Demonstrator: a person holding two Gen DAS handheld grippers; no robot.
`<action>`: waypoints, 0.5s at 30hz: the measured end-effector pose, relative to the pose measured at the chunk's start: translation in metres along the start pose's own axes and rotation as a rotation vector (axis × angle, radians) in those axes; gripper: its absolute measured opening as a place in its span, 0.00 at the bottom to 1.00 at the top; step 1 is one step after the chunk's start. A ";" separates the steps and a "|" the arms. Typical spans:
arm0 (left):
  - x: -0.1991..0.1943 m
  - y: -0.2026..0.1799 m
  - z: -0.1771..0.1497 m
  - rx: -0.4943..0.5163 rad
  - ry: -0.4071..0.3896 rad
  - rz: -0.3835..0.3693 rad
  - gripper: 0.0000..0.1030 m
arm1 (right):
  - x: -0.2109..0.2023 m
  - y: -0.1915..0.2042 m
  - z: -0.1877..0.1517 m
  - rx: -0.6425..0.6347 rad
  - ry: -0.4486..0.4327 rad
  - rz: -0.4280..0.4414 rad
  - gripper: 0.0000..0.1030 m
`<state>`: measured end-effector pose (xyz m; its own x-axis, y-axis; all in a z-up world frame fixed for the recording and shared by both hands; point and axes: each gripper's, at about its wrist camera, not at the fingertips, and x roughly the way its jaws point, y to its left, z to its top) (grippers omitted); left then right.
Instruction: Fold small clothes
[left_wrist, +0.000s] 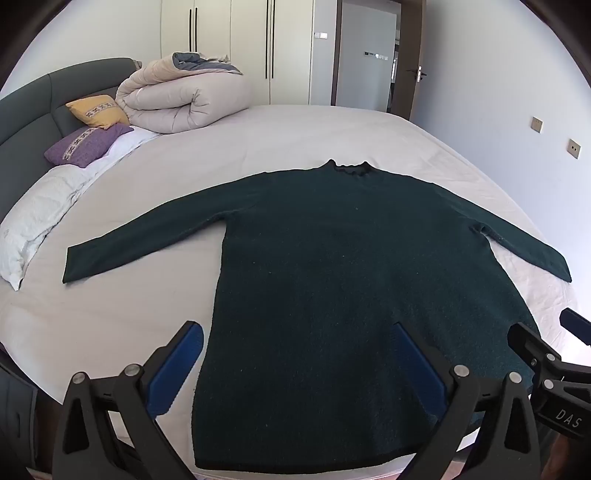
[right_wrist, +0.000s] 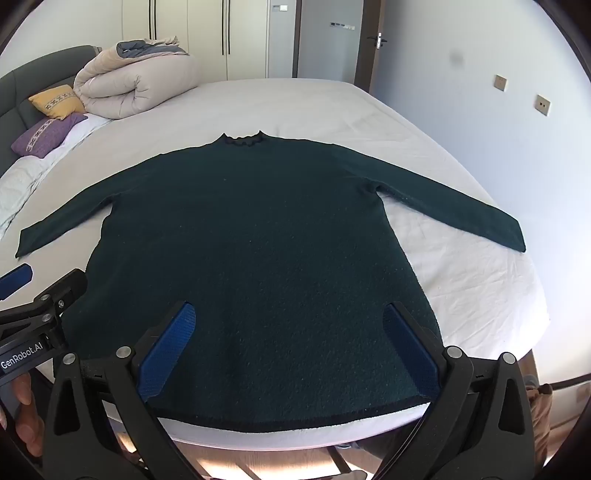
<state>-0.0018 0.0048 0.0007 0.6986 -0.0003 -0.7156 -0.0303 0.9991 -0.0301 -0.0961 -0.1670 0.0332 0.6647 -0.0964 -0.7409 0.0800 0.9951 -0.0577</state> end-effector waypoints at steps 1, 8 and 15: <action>0.000 0.000 0.000 0.000 0.000 0.000 1.00 | 0.000 0.000 0.000 0.000 0.000 -0.001 1.00; 0.002 -0.001 -0.001 -0.002 0.001 -0.001 1.00 | 0.001 0.001 0.001 -0.004 0.000 -0.002 1.00; 0.002 0.000 0.000 -0.003 0.002 -0.002 1.00 | 0.001 0.002 0.000 -0.006 -0.001 -0.002 1.00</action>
<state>-0.0008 0.0045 -0.0008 0.6971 -0.0027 -0.7169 -0.0306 0.9990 -0.0335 -0.0952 -0.1650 0.0320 0.6655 -0.0980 -0.7399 0.0764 0.9951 -0.0630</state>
